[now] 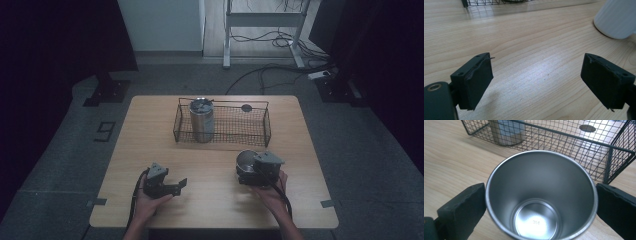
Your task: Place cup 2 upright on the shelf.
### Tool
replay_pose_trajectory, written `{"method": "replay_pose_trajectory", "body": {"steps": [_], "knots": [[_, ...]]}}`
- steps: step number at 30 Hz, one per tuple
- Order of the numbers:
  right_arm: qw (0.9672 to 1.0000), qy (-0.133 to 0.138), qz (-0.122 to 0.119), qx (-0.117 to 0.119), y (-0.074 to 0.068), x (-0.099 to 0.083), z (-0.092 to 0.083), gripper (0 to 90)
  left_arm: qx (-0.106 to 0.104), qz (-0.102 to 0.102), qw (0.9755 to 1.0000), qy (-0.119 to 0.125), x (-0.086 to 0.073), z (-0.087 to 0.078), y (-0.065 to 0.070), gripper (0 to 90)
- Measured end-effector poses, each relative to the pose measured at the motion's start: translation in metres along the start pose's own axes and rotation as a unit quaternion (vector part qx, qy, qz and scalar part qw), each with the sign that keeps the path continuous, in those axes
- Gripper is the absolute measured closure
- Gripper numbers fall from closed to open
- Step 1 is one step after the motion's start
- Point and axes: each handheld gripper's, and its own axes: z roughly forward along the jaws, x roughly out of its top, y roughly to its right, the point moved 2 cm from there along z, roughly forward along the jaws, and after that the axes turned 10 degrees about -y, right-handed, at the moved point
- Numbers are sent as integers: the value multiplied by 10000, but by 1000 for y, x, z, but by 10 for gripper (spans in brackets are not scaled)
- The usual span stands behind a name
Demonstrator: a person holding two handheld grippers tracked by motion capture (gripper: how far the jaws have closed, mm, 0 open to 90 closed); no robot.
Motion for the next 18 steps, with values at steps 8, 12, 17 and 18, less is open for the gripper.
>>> {"method": "replay_pose_trajectory", "body": {"steps": [8, 12, 17, 18], "knots": [[9999, -112, -5, -97, -2, 1, 16, 0, 91, 18, 9999, 76, 0, 1, 1, 121], [9998, -144, -4, -103, -3, 2, 20, 1, 113, 50, 9999, 89, 0, 0, 2, 122], [9998, -142, -85, -129, -3, 0, 24, 61, 131, 67, 9998, 96, -1, -1, 3, 123], [9998, -150, -125, -106, -3, 0, 24, 62, 129, 69, 9998, 97, 0, -1, 3, 123]]}}
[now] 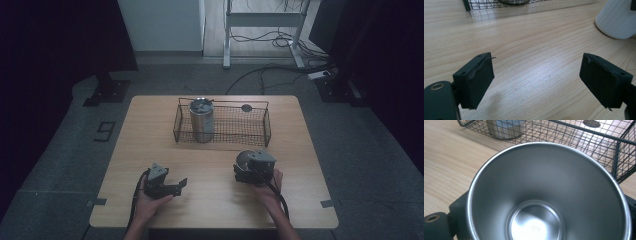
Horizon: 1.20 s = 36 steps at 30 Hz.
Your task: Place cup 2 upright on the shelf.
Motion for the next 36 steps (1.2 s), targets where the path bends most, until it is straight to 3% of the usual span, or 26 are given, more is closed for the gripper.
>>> {"method": "replay_pose_trajectory", "body": {"steps": [11, 20, 36], "knots": [[9997, -1, -162, 155, 2, 0, -1, 65, 26, -7, 10000, -7, -1, 0, -1, 126], [9995, 77, -100, 284, 4, -2, -6, 66, 28, -26, 10000, 2, -1, 0, -1, 127], [9979, 370, -251, 467, 4, 8, -33, 66, 35, -27, 10000, -26, -1, 0, -2, 127]]}}
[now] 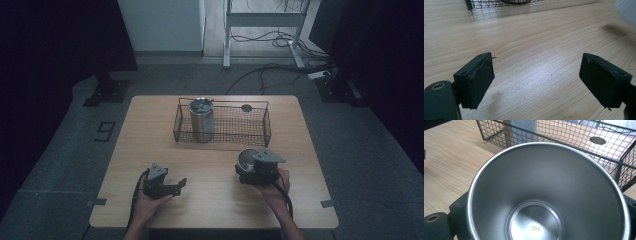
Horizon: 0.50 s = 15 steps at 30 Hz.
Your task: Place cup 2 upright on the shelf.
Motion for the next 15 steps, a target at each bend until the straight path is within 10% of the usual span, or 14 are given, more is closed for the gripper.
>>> {"method": "replay_pose_trajectory", "body": {"steps": [15], "knots": [[9999, 81, 9, 70, 9, 7, -13, 66, -44, 16, 10000, -42, 0, 2, 3, 127]]}}
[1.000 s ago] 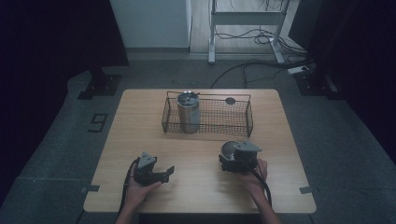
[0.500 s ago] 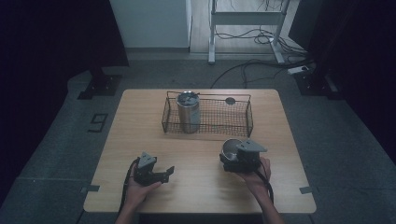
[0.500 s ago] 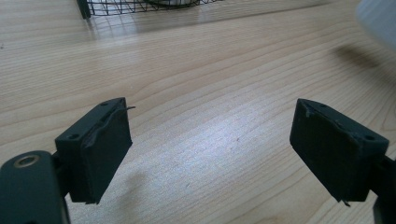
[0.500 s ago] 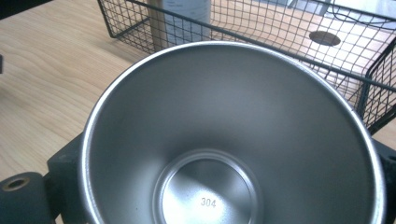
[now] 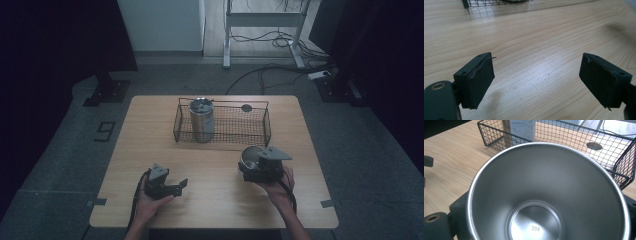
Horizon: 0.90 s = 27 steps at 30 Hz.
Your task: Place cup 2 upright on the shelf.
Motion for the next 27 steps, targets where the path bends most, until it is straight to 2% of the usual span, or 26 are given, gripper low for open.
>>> {"method": "replay_pose_trajectory", "body": {"steps": [9, 12, 20, 27], "knots": [[10000, 74, -38, -3, 2, 12, -6, 66, -8, 1, 10000, 4, 0, 0, 0, 127], [9999, 110, 9, 100, 5, 17, -7, 66, -17, 11, 10000, -7, 0, 0, 0, 127], [9998, 171, 32, 130, 11, 30, -12, 66, -7, 5, 10000, -14, 0, 0, 0, 127], [9998, 172, -62, 86, 16, 43, -17, 66, -28, -15, 10000, -14, 0, 1, 1, 128]]}}
